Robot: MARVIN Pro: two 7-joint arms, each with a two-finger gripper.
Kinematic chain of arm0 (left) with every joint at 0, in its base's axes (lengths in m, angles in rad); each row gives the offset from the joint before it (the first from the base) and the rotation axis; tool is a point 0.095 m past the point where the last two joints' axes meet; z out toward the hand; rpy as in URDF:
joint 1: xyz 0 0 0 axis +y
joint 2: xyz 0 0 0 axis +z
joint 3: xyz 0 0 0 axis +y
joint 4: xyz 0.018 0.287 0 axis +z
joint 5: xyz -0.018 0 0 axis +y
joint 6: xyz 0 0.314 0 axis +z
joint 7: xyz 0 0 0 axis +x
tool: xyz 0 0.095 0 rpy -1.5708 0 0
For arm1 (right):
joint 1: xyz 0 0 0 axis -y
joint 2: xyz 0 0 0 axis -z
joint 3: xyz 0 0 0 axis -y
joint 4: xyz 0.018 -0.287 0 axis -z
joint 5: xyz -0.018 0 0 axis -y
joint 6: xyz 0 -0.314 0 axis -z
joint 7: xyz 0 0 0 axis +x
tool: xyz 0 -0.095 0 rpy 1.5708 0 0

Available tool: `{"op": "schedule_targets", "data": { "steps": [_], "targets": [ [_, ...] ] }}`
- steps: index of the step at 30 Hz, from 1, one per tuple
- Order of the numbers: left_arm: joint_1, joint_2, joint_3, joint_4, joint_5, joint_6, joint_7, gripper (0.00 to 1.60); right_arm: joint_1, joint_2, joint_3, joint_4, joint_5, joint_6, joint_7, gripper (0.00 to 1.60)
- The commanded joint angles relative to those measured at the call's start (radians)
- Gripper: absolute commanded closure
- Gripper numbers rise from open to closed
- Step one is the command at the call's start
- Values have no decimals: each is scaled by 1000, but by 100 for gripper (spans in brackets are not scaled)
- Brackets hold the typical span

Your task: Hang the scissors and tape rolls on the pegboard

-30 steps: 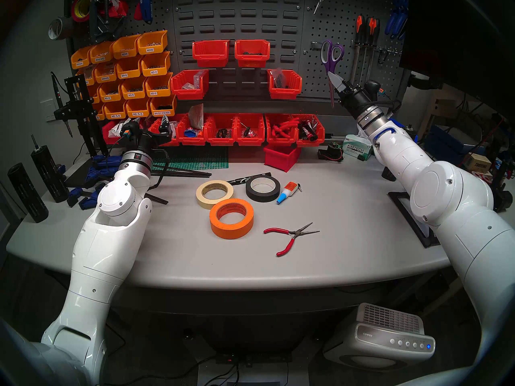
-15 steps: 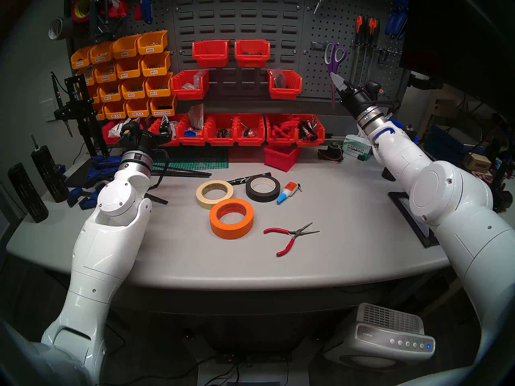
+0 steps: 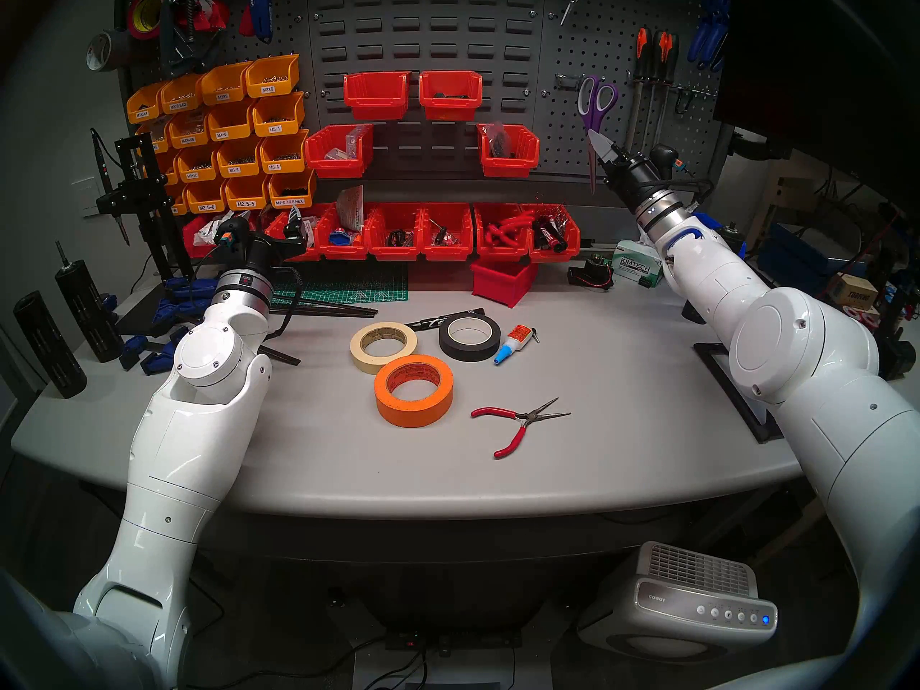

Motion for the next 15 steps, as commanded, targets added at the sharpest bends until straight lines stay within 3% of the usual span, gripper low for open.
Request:
{"op": "schedule_targets", "data": {
  "steps": [1,15],
  "targets": [
    [-31,2,-8,-27,0,-11,-1,0,41,-1,1,-31,3,-6,34,160],
    [-32,2,-8,-28,0,-11,-1,0,35,1,11,-32,12,-15,98,160]
  ]
}}
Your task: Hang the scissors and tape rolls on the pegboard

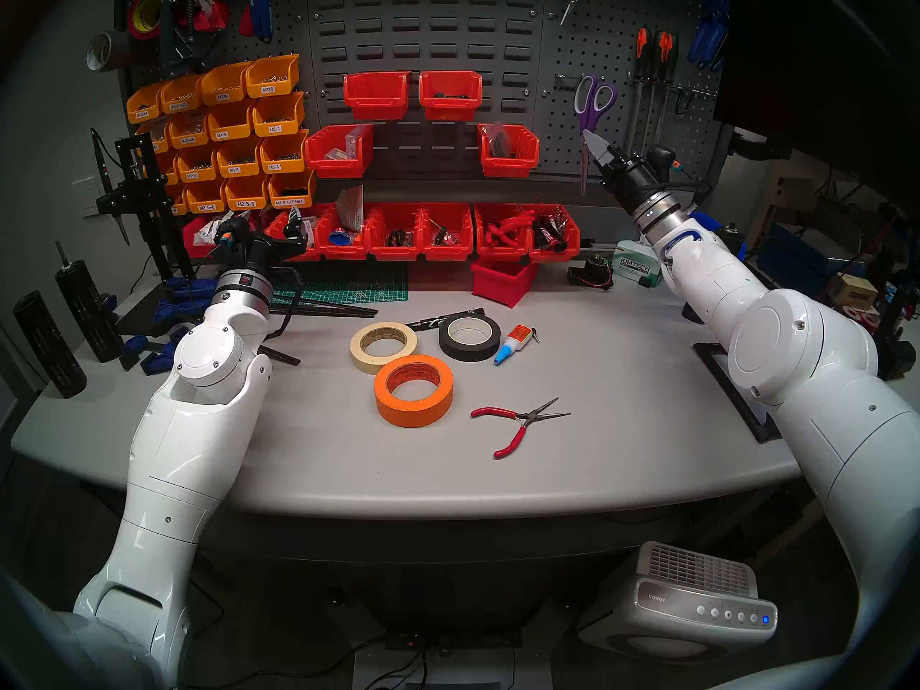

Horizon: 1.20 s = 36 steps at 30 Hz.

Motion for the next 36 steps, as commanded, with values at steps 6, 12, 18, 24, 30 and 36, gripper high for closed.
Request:
{"op": "schedule_targets", "data": {
  "steps": [6,12,18,24,30,36],
  "targets": [
    [-32,2,-8,-28,0,-11,-1,0,39,4,18,-33,17,-10,66,160],
    [-32,2,-8,-28,0,-11,-1,0,38,6,32,-36,27,-14,113,160],
    [-32,2,-8,-28,0,-12,-1,0,37,10,45,-34,35,-16,151,160],
    [-32,2,-8,-29,0,-12,-1,0,40,14,58,-30,41,-19,158,160],
    [-32,2,-8,-29,0,-12,-1,0,42,12,66,-23,42,-18,149,160],
    [-32,2,-8,-29,0,-12,-1,0,41,1,65,-17,36,-16,144,160]
  ]
}}
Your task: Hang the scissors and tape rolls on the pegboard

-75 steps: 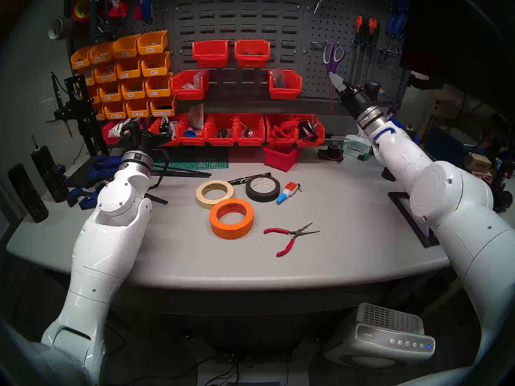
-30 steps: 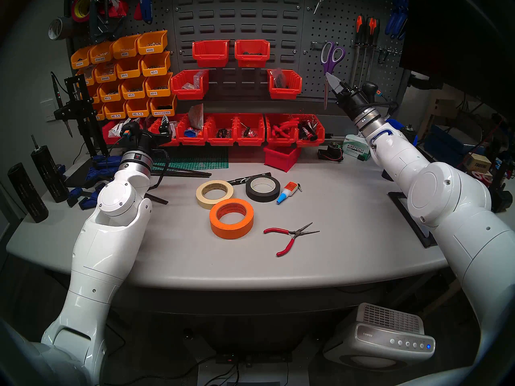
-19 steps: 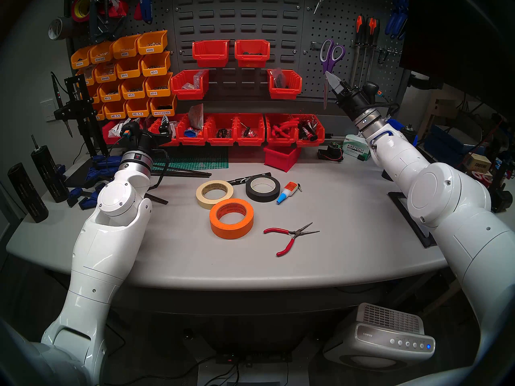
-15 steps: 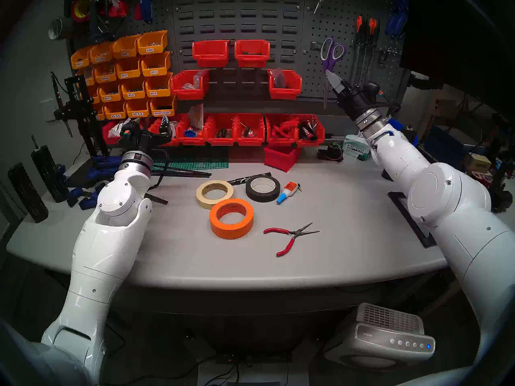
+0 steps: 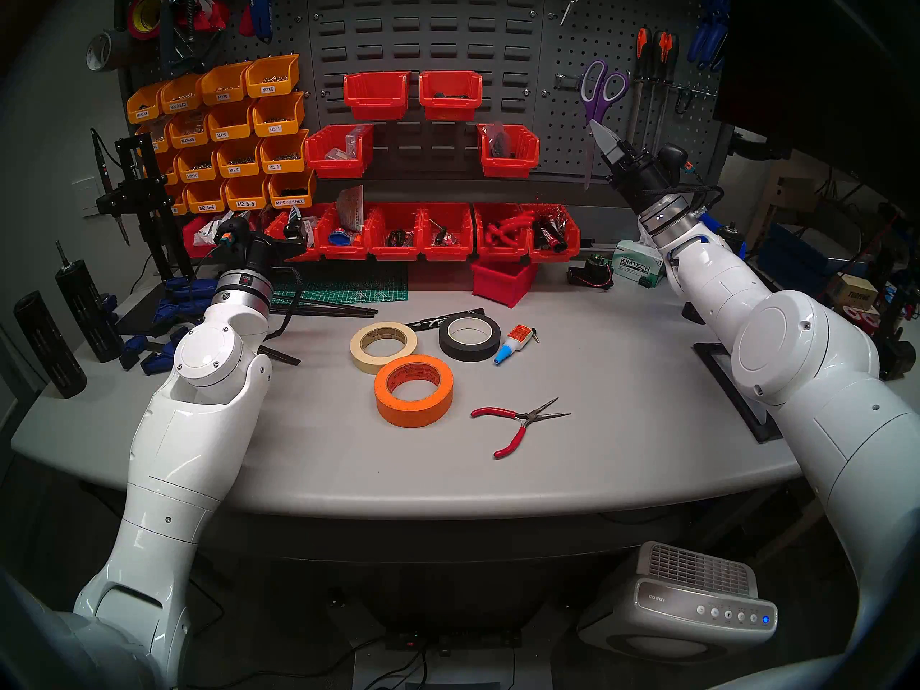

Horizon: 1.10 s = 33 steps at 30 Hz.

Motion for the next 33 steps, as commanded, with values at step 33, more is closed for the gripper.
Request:
{"op": "schedule_targets", "data": {
  "steps": [33],
  "targets": [
    [-32,2,-8,-28,0,-11,-1,0,45,-41,27,-18,16,29,-90,160]
  ]
}}
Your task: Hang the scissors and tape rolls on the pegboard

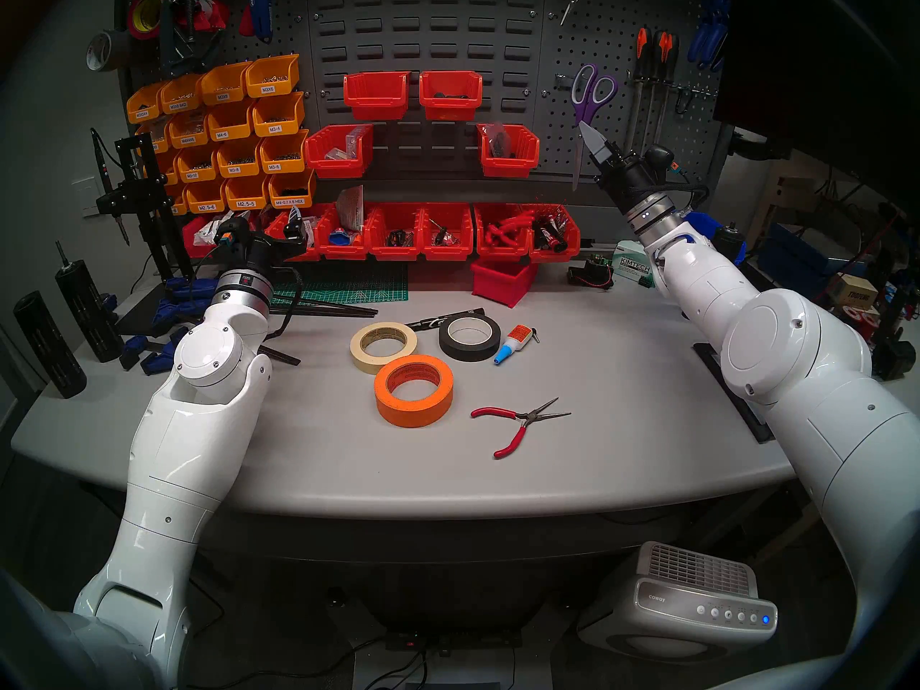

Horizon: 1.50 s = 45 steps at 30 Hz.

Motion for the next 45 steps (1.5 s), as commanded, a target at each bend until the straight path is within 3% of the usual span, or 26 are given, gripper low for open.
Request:
{"op": "schedule_targets", "data": {
  "steps": [1,45],
  "targets": [
    [-32,2,-8,-28,0,-11,-1,0,45,-1,14,-26,14,-5,-9,160],
    [-31,2,-8,-27,0,-10,-1,0,51,-3,18,-27,5,71,7,160]
  ]
}}
